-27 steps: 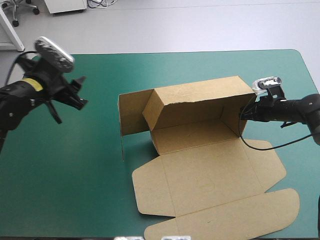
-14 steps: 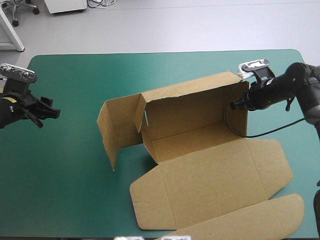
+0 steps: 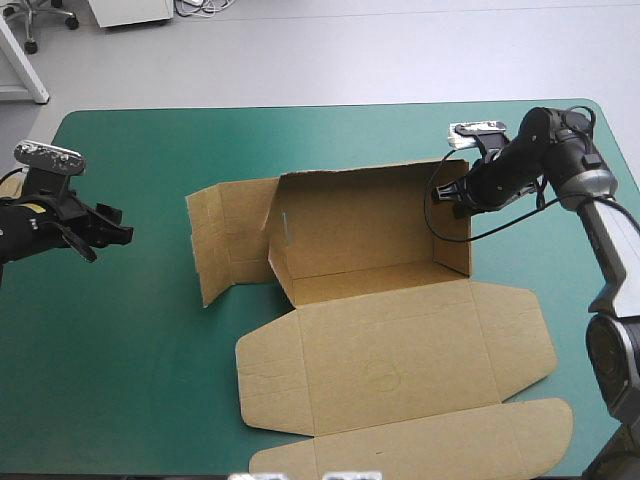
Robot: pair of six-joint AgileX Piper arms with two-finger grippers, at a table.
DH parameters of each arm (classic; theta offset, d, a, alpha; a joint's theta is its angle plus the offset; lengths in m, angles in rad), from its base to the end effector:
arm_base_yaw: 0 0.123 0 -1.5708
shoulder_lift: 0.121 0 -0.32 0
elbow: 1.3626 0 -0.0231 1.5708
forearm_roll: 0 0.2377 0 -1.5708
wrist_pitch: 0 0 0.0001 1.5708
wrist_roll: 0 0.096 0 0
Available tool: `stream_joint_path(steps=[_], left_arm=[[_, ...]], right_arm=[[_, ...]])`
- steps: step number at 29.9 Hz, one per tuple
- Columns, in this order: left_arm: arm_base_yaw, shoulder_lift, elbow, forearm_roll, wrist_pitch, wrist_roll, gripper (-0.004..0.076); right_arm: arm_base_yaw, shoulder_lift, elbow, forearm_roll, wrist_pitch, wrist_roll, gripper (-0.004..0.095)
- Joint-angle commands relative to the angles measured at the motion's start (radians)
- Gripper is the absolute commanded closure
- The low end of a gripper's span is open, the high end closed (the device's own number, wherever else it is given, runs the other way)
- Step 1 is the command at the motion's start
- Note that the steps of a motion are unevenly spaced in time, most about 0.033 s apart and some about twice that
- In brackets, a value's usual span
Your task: Fold the box
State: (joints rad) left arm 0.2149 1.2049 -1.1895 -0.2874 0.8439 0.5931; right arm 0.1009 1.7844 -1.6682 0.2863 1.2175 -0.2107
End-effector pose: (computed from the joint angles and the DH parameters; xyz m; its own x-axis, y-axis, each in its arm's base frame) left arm 0.2255 0.0284 0.4094 -0.6367 0.2498 -0.7296 0.2065 0.9668 0.1508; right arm 0.3695 0.0630 0.3541 -0.9129 -0.1980 -0.3569 -0.2857 0.9345 0.2123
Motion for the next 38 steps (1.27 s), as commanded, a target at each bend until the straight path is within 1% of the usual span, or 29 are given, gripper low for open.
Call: stream_joint_path(steps=[1,2,4,6,9,11,12,18,22,24,25,28,31,34,37,38], left_arm=[[0.003,-0.022,-0.028,-0.075,-0.057,0.022,0.0283],[0.003,-0.022,-0.028,-0.085,-0.057,0.028,0.0283],[0.003,-0.022,-0.028,-0.085,-0.057,0.038,0.0283],[0.003,-0.022,-0.028,-0.085,-0.057,0.038,0.0283],[0.003,-0.022,-0.028,-0.085,-0.058,0.038,0.0283],[0.003,-0.022,-0.028,-0.085,-0.058,0.044,0.0283],[0.003,-0.022,-0.028,-0.085,-0.061,0.044,0.0283],[0.003,-0.021,-0.028,-0.085,-0.071,0.044,0.0283],[0.003,-0.020,-0.028,-0.085,-0.071,0.044,0.0283],[0.003,-0.020,-0.028,-0.085,-0.073,0.044,0.0283],[0.003,-0.020,-0.028,-0.085,-0.073,0.044,0.0283],[0.003,-0.020,-0.028,-0.085,-0.073,0.044,0.0283],[0.003,-0.020,-0.028,-0.085,-0.073,0.044,0.0283],[0.003,-0.020,-0.028,-0.085,-0.073,0.044,0.0283],[0.003,-0.017,-0.028,-0.085,-0.073,0.044,0.0283],[0.003,-0.016,-0.028,-0.085,-0.073,0.044,0.0283]], right_arm=[[0.002,-0.010,-0.011,0.014,-0.015,-0.028,0.0916],[0.002,-0.010,-0.011,0.016,-0.027,-0.040,0.0901],[0.002,-0.013,-0.011,0.020,-0.061,-0.063,0.0814],[0.002,-0.013,-0.011,0.035,-0.096,-0.064,0.0667],[0.002,-0.013,-0.011,0.065,-0.148,-0.079,0.0400],[0.002,-0.014,-0.011,0.086,-0.177,-0.081,0.0295],[0.002,-0.017,-0.011,0.088,-0.187,-0.075,0.0271],[0.002,-0.078,-0.011,0.081,-0.223,-0.070,0.0321],[0.002,-0.168,0.004,0.072,-0.229,-0.083,0.0368],[0.002,-0.226,0.040,0.067,-0.255,-0.083,0.0376],[0.002,-0.251,0.063,0.072,-0.279,-0.083,0.0376],[0.021,-0.332,0.189,0.072,-0.416,-0.081,0.0377],[0.025,-0.349,0.295,0.070,-0.528,-0.083,0.0376],[0.025,-0.312,0.329,0.084,-0.564,-0.117,0.0371],[0.025,-0.257,0.329,0.145,-0.588,-0.207,0.0357],[0.025,-0.239,0.327,0.162,-0.600,-0.209,0.0342]])
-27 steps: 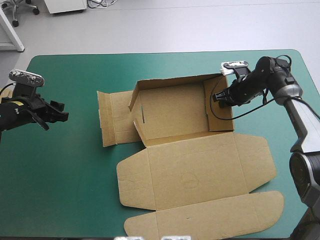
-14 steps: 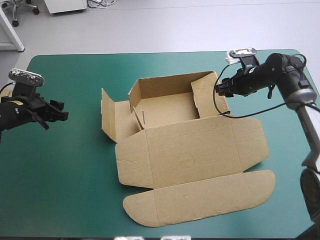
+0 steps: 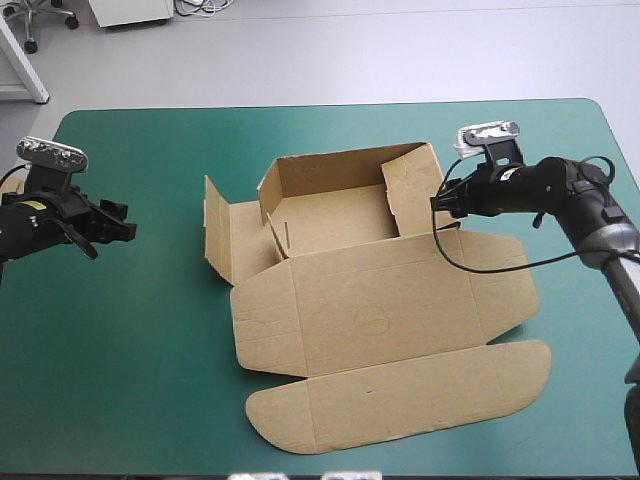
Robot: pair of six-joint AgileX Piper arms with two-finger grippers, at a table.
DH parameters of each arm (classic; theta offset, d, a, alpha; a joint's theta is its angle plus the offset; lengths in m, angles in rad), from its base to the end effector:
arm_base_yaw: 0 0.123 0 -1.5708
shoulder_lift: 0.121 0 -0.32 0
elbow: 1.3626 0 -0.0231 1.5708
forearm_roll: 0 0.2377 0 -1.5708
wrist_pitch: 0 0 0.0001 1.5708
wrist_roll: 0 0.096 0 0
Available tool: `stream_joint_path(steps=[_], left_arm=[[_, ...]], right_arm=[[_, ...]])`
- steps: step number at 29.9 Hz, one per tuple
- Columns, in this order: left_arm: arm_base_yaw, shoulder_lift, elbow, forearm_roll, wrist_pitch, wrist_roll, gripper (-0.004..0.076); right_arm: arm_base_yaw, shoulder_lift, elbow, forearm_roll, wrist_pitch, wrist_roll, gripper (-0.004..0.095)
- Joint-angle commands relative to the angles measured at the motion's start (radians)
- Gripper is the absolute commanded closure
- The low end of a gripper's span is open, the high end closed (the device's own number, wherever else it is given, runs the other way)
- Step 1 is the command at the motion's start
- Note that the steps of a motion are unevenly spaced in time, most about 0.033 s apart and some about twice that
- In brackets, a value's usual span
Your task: Fold the box
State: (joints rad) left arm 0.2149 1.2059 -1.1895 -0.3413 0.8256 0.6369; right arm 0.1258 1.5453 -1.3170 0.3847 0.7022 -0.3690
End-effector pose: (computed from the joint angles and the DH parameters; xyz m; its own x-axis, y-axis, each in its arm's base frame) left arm 0.2276 0.0255 0.4116 -0.6072 0.2543 -0.7528 0.2280 0.9633 0.1416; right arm 0.3279 0.0650 0.3637 -0.6943 -0.1554 -0.7027 -0.3370 0.9329 0.1266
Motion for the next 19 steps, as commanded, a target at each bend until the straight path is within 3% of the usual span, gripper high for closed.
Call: stream_joint_path(steps=[1,4,9,14,19], left_arm=[[0.003,-0.015,-0.028,-0.031,-0.052,0.001,0.0283],[0.003,-0.012,-0.028,-0.031,-0.045,0.001,0.0283],[0.003,-0.008,-0.028,-0.031,-0.051,0.001,0.0283],[0.003,0.000,-0.028,-0.048,-0.047,0.006,0.0283],[0.003,0.004,-0.028,-0.069,-0.047,0.017,0.0283]], right_arm=[[0.000,0.013,-0.024,0.076,-0.094,-0.051,0.0318],[0.000,0.062,-0.026,0.078,-0.101,-0.051,0.0256],[0.001,0.137,-0.059,0.081,-0.086,-0.054,0.0233],[0.001,0.231,-0.193,0.090,0.005,-0.023,0.0235],[0.002,0.324,-0.341,-0.010,0.191,0.083,0.0260]])
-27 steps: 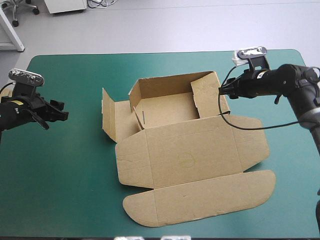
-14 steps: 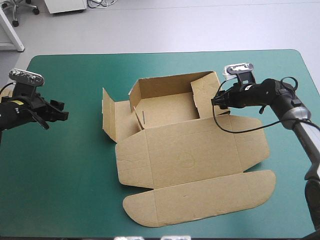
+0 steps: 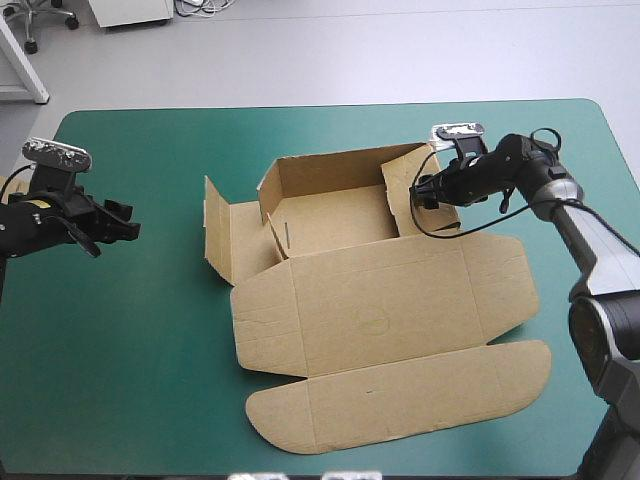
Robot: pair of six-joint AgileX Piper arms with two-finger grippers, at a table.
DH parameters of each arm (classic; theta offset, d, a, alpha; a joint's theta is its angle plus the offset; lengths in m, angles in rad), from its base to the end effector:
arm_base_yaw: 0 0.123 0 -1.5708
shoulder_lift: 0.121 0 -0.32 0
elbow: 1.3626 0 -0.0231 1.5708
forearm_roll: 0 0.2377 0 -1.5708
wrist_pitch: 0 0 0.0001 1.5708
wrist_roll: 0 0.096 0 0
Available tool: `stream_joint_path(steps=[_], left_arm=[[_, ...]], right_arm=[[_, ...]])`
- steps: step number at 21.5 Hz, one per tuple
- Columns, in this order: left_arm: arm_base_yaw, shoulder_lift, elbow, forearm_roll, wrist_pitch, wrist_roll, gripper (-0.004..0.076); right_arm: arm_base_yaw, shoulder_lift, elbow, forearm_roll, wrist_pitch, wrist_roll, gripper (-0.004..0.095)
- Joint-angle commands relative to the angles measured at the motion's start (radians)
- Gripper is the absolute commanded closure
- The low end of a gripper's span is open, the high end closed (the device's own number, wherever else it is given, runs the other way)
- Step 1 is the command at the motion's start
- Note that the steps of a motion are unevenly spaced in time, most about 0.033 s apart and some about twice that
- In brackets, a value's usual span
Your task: Fold the box
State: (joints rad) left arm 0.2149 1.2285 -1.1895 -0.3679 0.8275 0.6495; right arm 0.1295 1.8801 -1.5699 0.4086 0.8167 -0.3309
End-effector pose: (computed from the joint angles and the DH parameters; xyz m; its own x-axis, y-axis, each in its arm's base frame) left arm 0.2341 0.0251 0.4069 -0.6173 0.2445 -0.7478 0.2402 0.9637 0.1168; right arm 0.4131 0.0819 0.3066 -0.8200 -0.1480 -0.5529 -0.3149 0.9233 0.2198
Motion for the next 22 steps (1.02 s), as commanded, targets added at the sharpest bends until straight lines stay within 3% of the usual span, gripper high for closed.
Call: stream_joint_path(steps=[1,5,7,10,11,22], left_arm=[[0.003,-0.017,-0.028,-0.044,-0.048,0.006,0.0283],[0.001,-0.017,-0.028,-0.047,-0.048,0.008,0.0283],[0.001,-0.017,-0.028,-0.049,-0.046,0.008,0.0283],[0.001,-0.017,-0.028,-0.053,-0.042,0.008,0.0284],[0.001,-0.017,-0.028,-0.053,-0.040,0.008,0.0284],[0.001,-0.017,-0.028,-0.064,-0.025,-0.004,0.0386]], right_arm=[[0.001,0.002,-0.103,-0.047,0.104,0.052,0.0281],[0.027,0.035,-0.132,-0.107,0.154,0.072,0.0422],[0.047,0.035,-0.132,-0.162,0.127,0.115,0.0554],[0.053,0.035,-0.144,-0.174,0.102,0.120,0.0894],[0.053,0.035,-0.147,-0.176,0.097,0.122,0.0927],[0.053,0.033,-0.153,-0.189,0.043,0.187,0.0915]])
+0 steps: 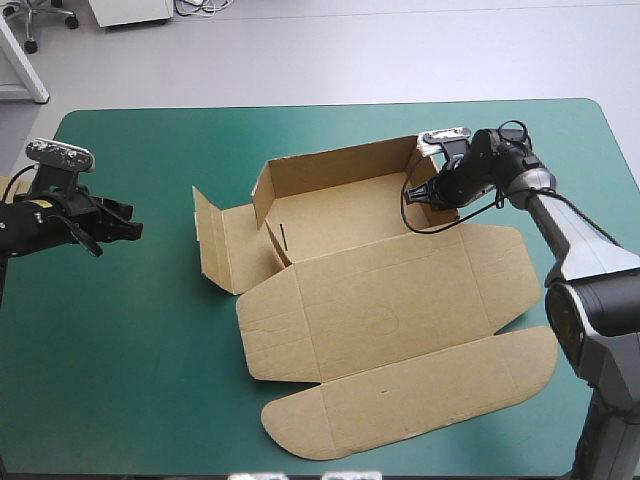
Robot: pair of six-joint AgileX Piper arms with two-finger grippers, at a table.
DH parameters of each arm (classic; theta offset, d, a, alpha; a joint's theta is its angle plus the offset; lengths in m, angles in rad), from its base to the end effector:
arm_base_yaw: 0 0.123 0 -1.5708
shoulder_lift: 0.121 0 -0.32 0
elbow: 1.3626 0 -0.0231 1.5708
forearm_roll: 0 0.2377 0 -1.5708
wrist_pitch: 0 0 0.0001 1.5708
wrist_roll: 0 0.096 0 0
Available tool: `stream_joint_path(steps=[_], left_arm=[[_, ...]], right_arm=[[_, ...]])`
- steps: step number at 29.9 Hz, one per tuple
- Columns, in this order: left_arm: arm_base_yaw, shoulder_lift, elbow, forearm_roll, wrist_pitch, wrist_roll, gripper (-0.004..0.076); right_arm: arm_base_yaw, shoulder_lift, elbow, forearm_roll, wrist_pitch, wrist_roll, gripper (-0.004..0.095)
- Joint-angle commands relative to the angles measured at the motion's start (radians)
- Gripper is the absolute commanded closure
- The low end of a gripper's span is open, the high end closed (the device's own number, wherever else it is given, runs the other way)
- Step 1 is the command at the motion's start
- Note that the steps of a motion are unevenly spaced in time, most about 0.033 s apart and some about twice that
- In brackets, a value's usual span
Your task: Fold the box
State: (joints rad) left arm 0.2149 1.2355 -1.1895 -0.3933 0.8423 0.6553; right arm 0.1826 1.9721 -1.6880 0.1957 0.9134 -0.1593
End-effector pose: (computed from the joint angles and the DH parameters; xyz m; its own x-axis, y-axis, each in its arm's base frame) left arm 0.2355 0.0233 0.4050 -0.6254 0.2326 -0.7448 0.2517 0.9637 0.0895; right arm 0.4301 0.0945 0.2919 -0.8666 -0.1989 -0.4577 -0.2817 0.9520 0.1196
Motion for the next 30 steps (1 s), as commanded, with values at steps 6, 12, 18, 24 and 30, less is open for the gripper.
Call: stream_joint_path(steps=[6,12,18,24,30], left_arm=[[0.001,-0.024,-0.024,-0.019,-0.035,-0.009,0.0392],[0.001,-0.024,-0.024,-0.012,-0.037,-0.009,0.0392],[0.020,-0.024,-0.023,0.003,-0.080,-0.008,0.0392],[0.052,0.022,-0.021,-0.070,-0.115,-0.004,0.0392],[0.050,0.158,0.035,-0.414,-0.117,0.159,0.0392]], right_arm=[[-0.016,-0.093,-0.035,0.080,-0.083,-0.005,0.0916],[-0.081,-0.154,-0.035,0.162,-0.070,-0.080,0.0916],[-0.172,-0.210,-0.035,0.362,-0.053,-0.198,0.0916],[-0.216,-0.272,-0.044,0.416,-0.011,-0.250,0.0916],[-0.221,-0.319,-0.072,0.433,0.025,-0.253,0.0916]])
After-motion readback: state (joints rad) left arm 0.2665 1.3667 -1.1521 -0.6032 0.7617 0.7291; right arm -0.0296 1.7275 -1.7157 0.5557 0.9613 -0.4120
